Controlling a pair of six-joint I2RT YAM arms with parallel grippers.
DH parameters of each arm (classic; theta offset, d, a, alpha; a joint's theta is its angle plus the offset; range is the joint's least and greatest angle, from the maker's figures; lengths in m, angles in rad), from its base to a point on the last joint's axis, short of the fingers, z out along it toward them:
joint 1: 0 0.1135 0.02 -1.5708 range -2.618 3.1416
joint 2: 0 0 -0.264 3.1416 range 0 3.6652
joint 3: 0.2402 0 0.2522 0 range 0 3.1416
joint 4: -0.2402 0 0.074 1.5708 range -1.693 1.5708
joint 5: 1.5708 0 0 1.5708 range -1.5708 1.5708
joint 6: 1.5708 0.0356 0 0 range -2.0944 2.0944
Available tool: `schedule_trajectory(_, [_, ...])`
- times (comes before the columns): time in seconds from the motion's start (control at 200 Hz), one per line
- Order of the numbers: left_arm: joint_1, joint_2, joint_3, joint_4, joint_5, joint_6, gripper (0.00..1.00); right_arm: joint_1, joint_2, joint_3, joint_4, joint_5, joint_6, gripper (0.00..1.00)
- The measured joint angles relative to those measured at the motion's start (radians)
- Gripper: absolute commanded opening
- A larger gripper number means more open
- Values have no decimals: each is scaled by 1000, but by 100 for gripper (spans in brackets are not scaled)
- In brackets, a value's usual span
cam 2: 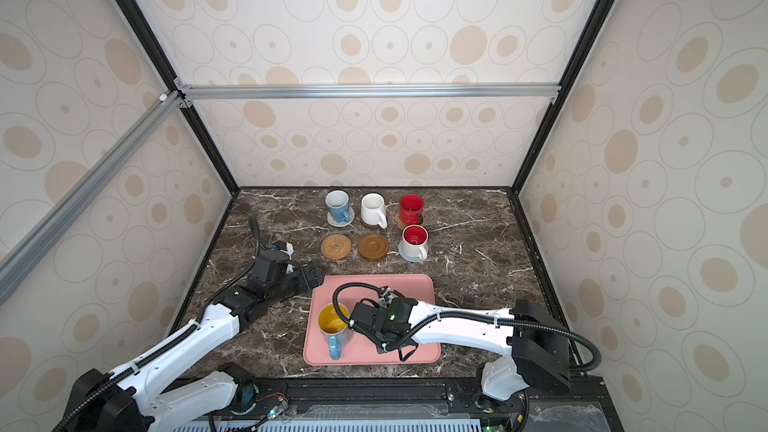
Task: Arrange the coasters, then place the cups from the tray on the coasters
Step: 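Lower the right gripper onto the white mug rim and grasp it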
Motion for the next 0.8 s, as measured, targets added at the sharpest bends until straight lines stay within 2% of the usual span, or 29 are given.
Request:
schedule_trajectory(0.365, [2, 10, 1, 0, 9, 0, 100, -14, 7, -24, 37, 11, -21, 18])
schedule_trajectory(0.8, [2, 14, 1, 0, 9, 0, 100, -19, 7, -26, 58, 14, -32, 10])
